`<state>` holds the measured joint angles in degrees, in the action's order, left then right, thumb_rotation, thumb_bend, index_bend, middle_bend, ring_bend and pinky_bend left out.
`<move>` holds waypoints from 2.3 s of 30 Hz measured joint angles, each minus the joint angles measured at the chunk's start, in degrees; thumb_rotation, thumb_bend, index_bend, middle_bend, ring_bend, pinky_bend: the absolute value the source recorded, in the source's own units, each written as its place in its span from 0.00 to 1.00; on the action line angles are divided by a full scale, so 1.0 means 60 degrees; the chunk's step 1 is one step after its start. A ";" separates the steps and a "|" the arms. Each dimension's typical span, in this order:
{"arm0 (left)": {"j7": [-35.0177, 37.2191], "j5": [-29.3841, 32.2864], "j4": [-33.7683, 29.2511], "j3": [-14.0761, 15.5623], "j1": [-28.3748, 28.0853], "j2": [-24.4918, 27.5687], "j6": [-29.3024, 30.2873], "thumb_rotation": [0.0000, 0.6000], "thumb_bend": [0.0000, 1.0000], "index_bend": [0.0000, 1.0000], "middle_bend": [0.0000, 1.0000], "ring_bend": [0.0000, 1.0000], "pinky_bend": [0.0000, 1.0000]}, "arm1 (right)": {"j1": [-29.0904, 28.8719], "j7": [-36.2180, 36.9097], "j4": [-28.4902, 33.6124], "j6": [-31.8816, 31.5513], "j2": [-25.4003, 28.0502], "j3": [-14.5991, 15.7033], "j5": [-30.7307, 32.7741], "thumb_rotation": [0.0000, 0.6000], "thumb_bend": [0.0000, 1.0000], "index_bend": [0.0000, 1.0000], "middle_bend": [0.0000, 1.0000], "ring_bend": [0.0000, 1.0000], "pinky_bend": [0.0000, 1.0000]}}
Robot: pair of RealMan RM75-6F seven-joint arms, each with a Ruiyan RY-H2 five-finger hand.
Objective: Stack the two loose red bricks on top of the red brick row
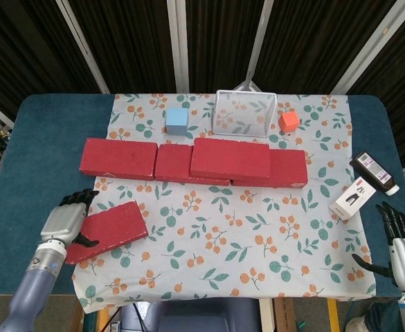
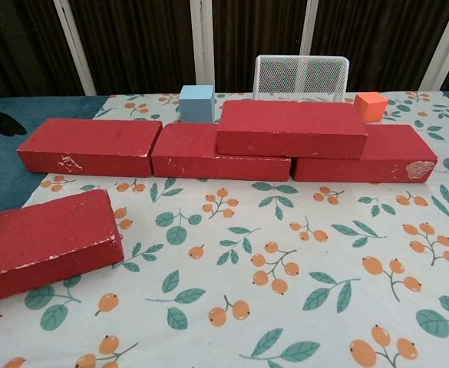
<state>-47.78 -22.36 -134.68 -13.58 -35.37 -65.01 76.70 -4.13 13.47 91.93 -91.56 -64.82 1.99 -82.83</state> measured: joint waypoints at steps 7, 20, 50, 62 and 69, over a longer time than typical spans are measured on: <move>-0.0280 0.0400 0.0105 0.0303 -0.0532 -0.0830 0.0554 1.00 0.00 0.00 0.00 0.00 0.00 | 0.0106 -0.0136 0.0034 0.0096 -0.0026 -0.0175 0.0019 1.00 0.06 0.00 0.02 0.00 0.00; 0.0031 -0.0095 0.0959 0.1209 -0.0540 -0.1962 0.1060 1.00 0.00 0.00 0.00 0.00 0.00 | 0.0392 -0.0102 0.0218 0.0034 -0.0091 -0.0535 0.0114 1.00 0.05 0.00 0.02 0.00 0.00; 0.0421 -0.0689 0.2771 0.1839 -0.0271 -0.2769 0.0544 1.00 0.00 0.00 0.00 0.00 0.00 | 0.0567 -0.0509 0.0294 0.0377 -0.0231 -0.0956 0.0170 1.00 0.05 0.00 0.02 0.00 0.00; 0.0839 -0.1393 0.2719 0.1796 -0.0077 -0.2649 0.0622 1.00 0.00 0.00 0.00 0.00 0.00 | 0.0575 -0.0684 0.0377 0.0597 -0.0194 -0.1039 0.0330 1.00 0.06 0.00 0.02 0.00 0.00; 0.0734 -0.1653 0.2463 0.1846 0.0024 -0.2407 0.0839 1.00 0.00 0.00 0.00 0.00 0.00 | 0.0585 -0.0755 0.0470 0.0737 -0.0123 -0.1038 0.0331 1.00 0.06 0.00 0.02 0.00 0.00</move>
<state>-43.37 -32.28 -119.90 -2.51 -35.22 -79.45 81.73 -0.62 8.95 94.75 -87.13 -65.56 -4.24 -80.84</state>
